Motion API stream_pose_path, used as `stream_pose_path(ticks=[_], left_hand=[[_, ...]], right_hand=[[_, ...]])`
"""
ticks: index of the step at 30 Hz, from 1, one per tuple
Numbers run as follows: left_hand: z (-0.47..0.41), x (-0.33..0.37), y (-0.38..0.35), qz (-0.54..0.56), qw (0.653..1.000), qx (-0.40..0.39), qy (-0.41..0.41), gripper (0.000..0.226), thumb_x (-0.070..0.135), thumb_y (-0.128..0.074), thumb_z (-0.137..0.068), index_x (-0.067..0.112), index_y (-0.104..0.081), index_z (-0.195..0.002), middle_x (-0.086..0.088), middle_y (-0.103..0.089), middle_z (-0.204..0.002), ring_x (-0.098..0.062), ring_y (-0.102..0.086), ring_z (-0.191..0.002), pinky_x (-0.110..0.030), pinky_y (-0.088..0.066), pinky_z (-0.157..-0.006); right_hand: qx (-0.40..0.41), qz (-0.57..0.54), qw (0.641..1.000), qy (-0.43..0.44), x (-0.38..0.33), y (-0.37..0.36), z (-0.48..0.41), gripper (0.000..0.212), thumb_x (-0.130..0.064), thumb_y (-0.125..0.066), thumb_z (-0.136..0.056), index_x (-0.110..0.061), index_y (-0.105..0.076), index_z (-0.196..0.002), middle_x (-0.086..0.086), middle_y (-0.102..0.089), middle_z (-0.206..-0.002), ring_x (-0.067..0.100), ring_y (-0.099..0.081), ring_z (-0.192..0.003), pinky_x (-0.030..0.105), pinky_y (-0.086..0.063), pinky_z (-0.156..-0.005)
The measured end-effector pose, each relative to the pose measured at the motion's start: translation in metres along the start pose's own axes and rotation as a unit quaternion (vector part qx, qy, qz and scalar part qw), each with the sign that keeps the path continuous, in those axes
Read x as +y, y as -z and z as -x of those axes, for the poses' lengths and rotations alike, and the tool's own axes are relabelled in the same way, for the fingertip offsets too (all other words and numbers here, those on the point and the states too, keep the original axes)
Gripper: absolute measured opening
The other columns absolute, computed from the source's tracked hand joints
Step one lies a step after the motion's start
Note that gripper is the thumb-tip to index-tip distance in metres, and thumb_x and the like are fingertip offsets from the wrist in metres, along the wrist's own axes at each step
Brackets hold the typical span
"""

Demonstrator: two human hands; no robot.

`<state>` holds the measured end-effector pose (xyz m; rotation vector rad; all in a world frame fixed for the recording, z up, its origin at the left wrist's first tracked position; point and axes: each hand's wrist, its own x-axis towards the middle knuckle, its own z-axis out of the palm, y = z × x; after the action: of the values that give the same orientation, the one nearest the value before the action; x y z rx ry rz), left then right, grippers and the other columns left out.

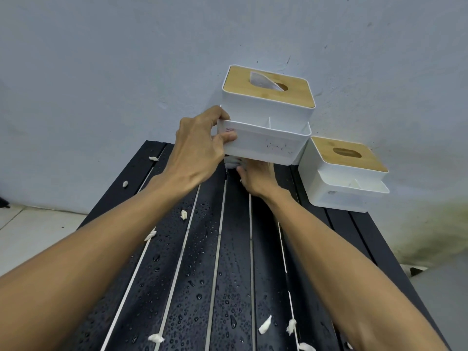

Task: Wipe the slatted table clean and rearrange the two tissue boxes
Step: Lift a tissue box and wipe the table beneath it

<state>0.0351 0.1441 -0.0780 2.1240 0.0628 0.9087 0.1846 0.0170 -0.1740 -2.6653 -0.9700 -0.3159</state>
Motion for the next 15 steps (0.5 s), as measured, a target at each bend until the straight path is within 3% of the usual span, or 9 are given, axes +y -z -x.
stream_pose_path(ticks=[4,9,13,15], left_hand=[[0.002,0.005,-0.002,0.007,1.000,0.003,0.003,0.014,0.020,-0.070,-0.090,0.019,-0.063,-0.103,0.003,-0.064,-0.097,-0.029,-0.065,-0.077,-0.043,-0.055,-0.073],[0.009,0.007,-0.016,0.014,1.000,-0.014,0.014,0.010,0.016,-0.067,-0.093,0.022,-0.060,-0.097,0.003,-0.068,-0.095,-0.003,-0.065,-0.064,-0.031,-0.052,-0.065],[0.021,0.003,-0.035,0.003,0.999,-0.029,0.035,0.012,0.018,-0.067,-0.092,0.018,-0.063,-0.103,0.014,-0.061,-0.078,-0.008,-0.065,-0.071,-0.037,-0.055,-0.075],[0.028,-0.001,-0.044,-0.013,0.999,-0.036,0.035,0.013,0.020,-0.068,-0.091,0.017,-0.063,-0.102,0.007,-0.061,-0.075,-0.019,-0.066,-0.072,-0.039,-0.054,-0.074]], right_hand=[[-0.045,-0.032,0.992,0.110,-0.001,0.021,0.065,0.036,-0.031,-0.048,-0.095,-0.021,-0.058,-0.128,0.002,-0.061,-0.128,0.027,-0.055,-0.112,0.047,-0.043,-0.094],[-0.098,-0.092,0.973,0.190,-0.014,0.054,0.166,0.034,-0.030,-0.049,-0.103,-0.031,-0.053,-0.137,-0.018,-0.048,-0.141,0.013,-0.045,-0.121,0.033,-0.037,-0.102],[-0.114,-0.092,0.969,0.201,-0.013,0.062,0.185,0.034,-0.031,-0.048,-0.105,-0.032,-0.051,-0.139,-0.020,-0.045,-0.144,0.011,-0.043,-0.126,0.036,-0.038,-0.102],[-0.115,-0.088,0.968,0.203,-0.014,0.062,0.185,0.034,-0.030,-0.047,-0.105,-0.032,-0.051,-0.139,-0.019,-0.045,-0.144,0.012,-0.043,-0.126,0.037,-0.039,-0.101]])
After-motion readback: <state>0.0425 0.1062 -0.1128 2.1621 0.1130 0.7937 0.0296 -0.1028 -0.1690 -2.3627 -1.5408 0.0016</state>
